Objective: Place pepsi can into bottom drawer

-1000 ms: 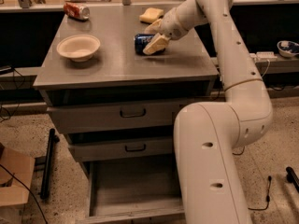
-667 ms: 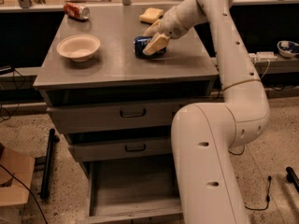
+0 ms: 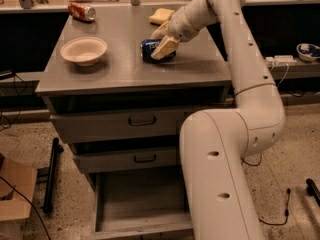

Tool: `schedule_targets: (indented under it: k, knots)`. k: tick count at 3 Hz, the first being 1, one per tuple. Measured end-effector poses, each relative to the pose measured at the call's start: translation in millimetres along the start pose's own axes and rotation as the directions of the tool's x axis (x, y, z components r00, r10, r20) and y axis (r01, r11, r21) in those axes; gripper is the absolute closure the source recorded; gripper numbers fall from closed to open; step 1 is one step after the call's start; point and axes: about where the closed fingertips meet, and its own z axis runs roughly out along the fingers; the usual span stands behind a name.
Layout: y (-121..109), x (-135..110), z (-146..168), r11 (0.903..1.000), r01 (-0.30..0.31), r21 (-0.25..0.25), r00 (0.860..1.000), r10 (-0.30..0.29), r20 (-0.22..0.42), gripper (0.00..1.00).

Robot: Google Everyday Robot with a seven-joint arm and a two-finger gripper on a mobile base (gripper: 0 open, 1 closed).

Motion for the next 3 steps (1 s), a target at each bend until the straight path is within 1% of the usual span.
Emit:
schedule_targets:
  k: [1,2,3]
  knots:
    - [13,-17,7,0.9949,0.079,-0.062,0.997,-0.079,-0.001,1.0]
    - [19,-28,-1,0.9921,0.103,-0.071,0.994,-0.101,0.027,1.0]
    - [42,-49,-31,0.9866,0.135,-0.091,0.991,-0.133,0.03,1.0]
